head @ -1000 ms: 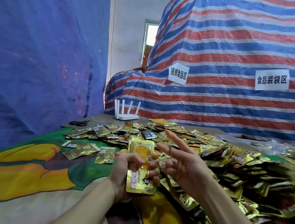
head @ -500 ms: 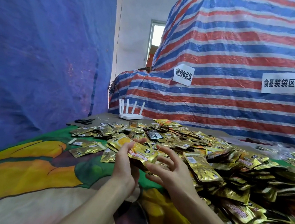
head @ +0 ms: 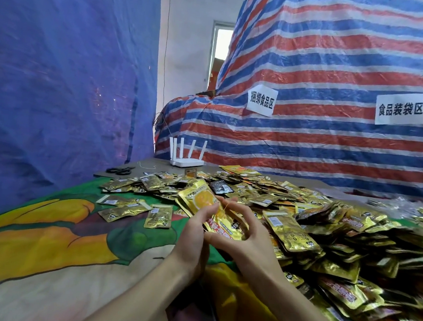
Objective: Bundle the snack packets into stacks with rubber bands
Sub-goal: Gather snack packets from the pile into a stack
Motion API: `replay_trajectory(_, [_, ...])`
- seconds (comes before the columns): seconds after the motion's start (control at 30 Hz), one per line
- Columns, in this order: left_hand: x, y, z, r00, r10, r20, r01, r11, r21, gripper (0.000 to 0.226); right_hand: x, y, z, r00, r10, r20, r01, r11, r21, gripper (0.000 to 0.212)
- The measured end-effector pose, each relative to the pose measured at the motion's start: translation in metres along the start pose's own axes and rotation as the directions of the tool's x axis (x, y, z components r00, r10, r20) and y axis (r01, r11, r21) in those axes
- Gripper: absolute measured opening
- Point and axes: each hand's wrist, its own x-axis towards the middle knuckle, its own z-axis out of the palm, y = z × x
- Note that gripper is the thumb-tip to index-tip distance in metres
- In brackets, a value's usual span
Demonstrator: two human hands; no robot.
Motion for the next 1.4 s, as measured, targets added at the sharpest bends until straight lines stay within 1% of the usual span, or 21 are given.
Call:
replay_trajectory(0.13, [0.001, 0.001, 0.001, 0.999, -0.001, 0.037, 0.003, 0.999, -0.047, 0.041, 0.0, -0.001, -0.002, 1.0, -0.02, -0.015, 0.019, 0.999, -0.026, 0.057])
replay_trajectory(0.17, [0.0, 0.001, 0.001, 0.999, -0.002, 0.044, 0.004, 0.998, -0.059, 0.041, 0.0, -0.001, -0.002, 1.0, -0.01, -0.018, 0.01, 1.0, -0.003, 0.056])
replay_trajectory(0.3, [-0.001, 0.003, 0.001, 0.997, 0.015, 0.077, -0.011, 0.999, -0.05, 0.041, 0.005, -0.001, -0.001, 0.99, 0.133, -0.048, -0.125, 0.982, 0.141, 0.056])
replay_trajectory(0.37, [-0.001, 0.003, 0.0, 0.997, 0.029, 0.071, -0.025, 0.998, -0.052, 0.045, 0.009, -0.001, -0.003, 0.976, 0.213, -0.035, -0.203, 0.961, 0.189, 0.051])
replay_trajectory(0.47, [0.0, 0.001, -0.003, 0.997, -0.005, 0.081, 0.008, 1.0, -0.03, 0.053, 0.011, -0.002, -0.008, 0.953, 0.303, -0.003, -0.295, 0.929, 0.226, 0.046])
replay_trajectory(0.57, [0.002, 0.0, -0.007, 0.99, -0.031, 0.14, 0.03, 0.999, 0.012, 0.045, 0.011, -0.005, -0.012, 0.952, 0.304, 0.021, -0.304, 0.939, 0.16, 0.039])
replay_trajectory(0.63, [0.001, -0.001, -0.005, 0.991, -0.032, 0.133, 0.023, 0.997, 0.068, 0.038, 0.013, -0.01, -0.016, 0.966, 0.257, 0.002, -0.257, 0.963, 0.085, 0.032])
replay_trajectory(0.73, [0.002, -0.003, -0.004, 0.998, 0.005, 0.056, -0.017, 0.975, 0.22, 0.046, 0.016, -0.022, -0.033, 0.984, 0.139, -0.108, -0.142, 0.99, -0.022, 0.028])
replay_trajectory(0.8, [0.002, -0.004, -0.005, 1.0, 0.003, -0.001, -0.003, 0.959, 0.282, 0.052, 0.018, -0.03, -0.051, 0.972, 0.048, -0.23, -0.073, 0.992, -0.101, 0.027])
replay_trajectory(0.83, [0.002, -0.004, -0.007, 1.0, -0.004, -0.015, 0.008, 0.955, 0.296, 0.054, 0.019, -0.032, -0.061, 0.954, -0.003, -0.299, -0.056, 0.98, -0.189, 0.027])
replay_trajectory(0.9, [0.0, -0.002, -0.009, 1.0, -0.019, -0.023, 0.025, 0.949, 0.313, 0.056, 0.022, -0.029, -0.079, 0.902, -0.095, -0.421, -0.091, 0.912, -0.401, 0.033])
replay_trajectory(0.97, [-0.002, -0.001, -0.009, 0.999, -0.034, -0.02, 0.039, 0.945, 0.324, 0.054, 0.025, -0.023, -0.091, 0.848, -0.144, -0.509, -0.184, 0.822, -0.539, 0.037])
replay_trajectory(1.0, [-0.002, -0.001, -0.008, 0.999, -0.04, -0.014, 0.043, 0.942, 0.333, 0.053, 0.026, -0.019, -0.094, 0.835, -0.155, -0.528, -0.223, 0.782, -0.581, 0.037])
replay_trajectory(1.1, [-0.002, 0.0, -0.006, 0.998, -0.067, 0.008, 0.059, 0.931, 0.36, 0.049, 0.028, -0.005, -0.095, 0.85, -0.102, -0.517, -0.309, 0.698, -0.646, 0.04])
replay_trajectory(1.2, [-0.001, -0.002, -0.007, 0.996, -0.088, 0.007, 0.078, 0.917, 0.392, 0.037, 0.03, 0.003, -0.092, 0.851, -0.063, -0.522, -0.371, 0.631, -0.681, 0.039])
replay_trajectory(1.27, [0.001, -0.005, -0.006, 0.999, -0.037, -0.037, 0.05, 0.904, 0.426, 0.025, 0.031, 0.006, -0.09, 0.856, -0.083, -0.51, -0.376, 0.578, -0.724, 0.038])
replay_trajectory(1.3, [0.003, -0.008, -0.006, 0.997, 0.026, -0.07, 0.009, 0.888, 0.459, 0.018, 0.031, 0.007, -0.09, 0.859, -0.084, -0.505, -0.381, 0.555, -0.74, 0.037])
replay_trajectory(1.37, [0.007, -0.014, -0.007, 0.972, 0.194, -0.129, -0.089, 0.82, 0.565, 0.007, 0.031, 0.006, -0.089, 0.849, -0.063, -0.524, -0.42, 0.521, -0.743, 0.036])
replay_trajectory(1.4, [0.009, -0.016, -0.008, 0.949, 0.275, -0.155, -0.118, 0.764, 0.635, 0.01, 0.03, 0.003, -0.089, 0.836, -0.054, -0.545, -0.446, 0.512, -0.734, 0.035])
